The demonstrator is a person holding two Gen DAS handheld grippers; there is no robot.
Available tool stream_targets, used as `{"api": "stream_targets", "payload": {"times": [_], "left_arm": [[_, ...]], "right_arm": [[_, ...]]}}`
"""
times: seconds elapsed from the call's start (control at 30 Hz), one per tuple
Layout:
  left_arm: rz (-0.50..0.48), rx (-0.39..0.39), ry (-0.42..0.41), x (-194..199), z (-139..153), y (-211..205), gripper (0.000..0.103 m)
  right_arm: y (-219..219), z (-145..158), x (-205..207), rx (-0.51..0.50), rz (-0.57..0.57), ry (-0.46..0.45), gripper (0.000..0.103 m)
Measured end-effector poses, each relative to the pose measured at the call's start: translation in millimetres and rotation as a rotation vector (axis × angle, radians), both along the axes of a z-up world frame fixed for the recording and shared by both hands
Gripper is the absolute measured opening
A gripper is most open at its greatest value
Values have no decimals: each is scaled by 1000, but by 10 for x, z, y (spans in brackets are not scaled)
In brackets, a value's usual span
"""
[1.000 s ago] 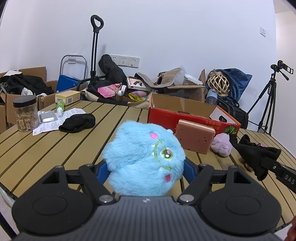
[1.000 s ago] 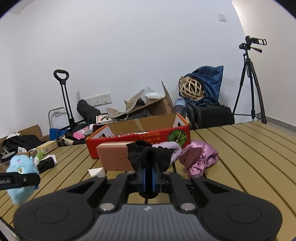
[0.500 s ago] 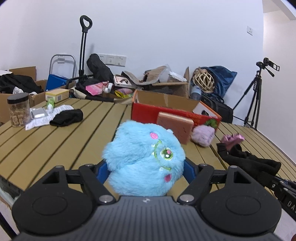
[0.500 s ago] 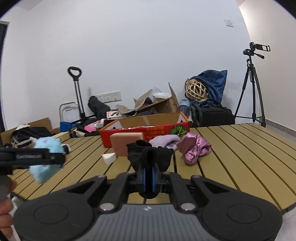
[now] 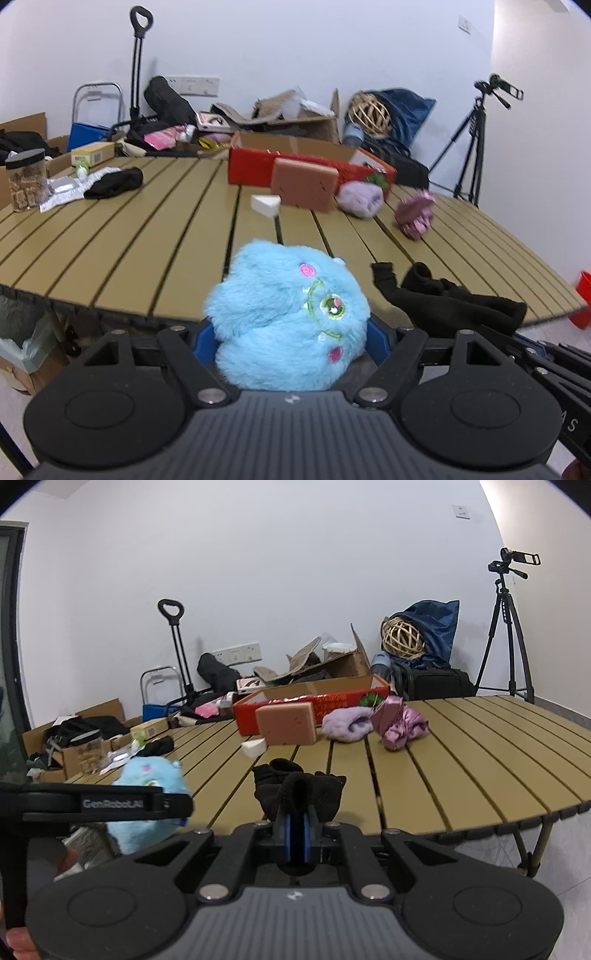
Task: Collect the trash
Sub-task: 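Carry the blue plush and black glove down over the black bin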
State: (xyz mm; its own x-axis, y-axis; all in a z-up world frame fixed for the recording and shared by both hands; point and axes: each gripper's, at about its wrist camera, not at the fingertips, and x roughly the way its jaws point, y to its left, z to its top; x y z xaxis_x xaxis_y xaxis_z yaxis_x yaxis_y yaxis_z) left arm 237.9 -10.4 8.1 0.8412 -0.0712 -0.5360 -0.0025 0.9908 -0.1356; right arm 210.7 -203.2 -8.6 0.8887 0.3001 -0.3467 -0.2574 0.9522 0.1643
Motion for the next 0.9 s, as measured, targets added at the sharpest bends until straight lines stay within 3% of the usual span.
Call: {"api": "stream_targets", "payload": {"times": [0.5, 0.9], "left_arm": [[-70, 60, 141, -410, -332, -99, 78], [-97, 79, 324, -587, -823, -49, 78]], "right_arm": [[98, -313, -520, -78, 53, 133, 6], [178, -683, -727, -126, 73, 280, 6]]}}
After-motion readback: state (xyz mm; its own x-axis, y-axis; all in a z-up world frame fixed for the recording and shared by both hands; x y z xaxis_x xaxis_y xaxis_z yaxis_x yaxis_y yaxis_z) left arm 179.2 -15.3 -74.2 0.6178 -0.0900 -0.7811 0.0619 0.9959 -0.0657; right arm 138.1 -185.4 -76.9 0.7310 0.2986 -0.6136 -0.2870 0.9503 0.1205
